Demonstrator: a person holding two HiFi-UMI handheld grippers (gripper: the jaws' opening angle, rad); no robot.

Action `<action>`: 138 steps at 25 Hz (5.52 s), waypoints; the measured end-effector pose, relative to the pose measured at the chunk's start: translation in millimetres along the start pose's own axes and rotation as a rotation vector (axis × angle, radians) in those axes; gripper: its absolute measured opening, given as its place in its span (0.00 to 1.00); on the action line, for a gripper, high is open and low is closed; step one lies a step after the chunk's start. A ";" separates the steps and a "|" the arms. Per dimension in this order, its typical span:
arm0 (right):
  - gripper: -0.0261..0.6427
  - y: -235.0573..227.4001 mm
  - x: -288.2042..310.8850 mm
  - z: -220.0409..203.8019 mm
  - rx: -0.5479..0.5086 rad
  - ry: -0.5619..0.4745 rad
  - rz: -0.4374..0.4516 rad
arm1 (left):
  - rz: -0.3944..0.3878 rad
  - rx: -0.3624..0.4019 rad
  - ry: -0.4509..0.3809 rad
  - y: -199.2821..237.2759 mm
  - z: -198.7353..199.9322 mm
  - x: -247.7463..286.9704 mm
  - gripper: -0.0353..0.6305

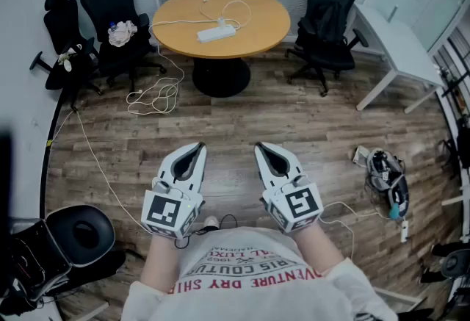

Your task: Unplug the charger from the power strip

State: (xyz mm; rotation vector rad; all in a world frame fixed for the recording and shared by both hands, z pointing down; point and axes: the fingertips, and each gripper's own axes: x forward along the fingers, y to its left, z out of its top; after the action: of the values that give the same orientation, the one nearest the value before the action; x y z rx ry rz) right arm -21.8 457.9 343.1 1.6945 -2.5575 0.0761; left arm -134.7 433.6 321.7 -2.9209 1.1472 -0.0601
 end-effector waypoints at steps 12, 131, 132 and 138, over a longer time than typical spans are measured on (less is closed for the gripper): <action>0.08 15.7 34.8 1.5 0.008 0.007 0.013 | -0.027 -0.014 0.004 35.6 -4.2 4.6 0.10; 0.29 -399.0 742.6 -257.1 0.134 0.848 0.130 | -0.043 -0.170 0.813 456.1 -353.7 652.8 0.10; 0.29 -399.1 743.8 -258.2 0.132 0.856 0.123 | -0.057 -0.179 0.818 456.1 -353.9 653.0 0.10; 0.31 -402.3 749.1 -265.0 0.068 0.888 0.081 | -0.055 -0.156 0.811 455.6 -354.1 653.9 0.10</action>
State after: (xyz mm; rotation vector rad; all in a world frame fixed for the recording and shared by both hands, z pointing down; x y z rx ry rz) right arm 66.5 -364.5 673.4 1.1678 -1.9383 0.7383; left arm 21.1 -341.1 690.6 -3.1246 1.1399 -1.3034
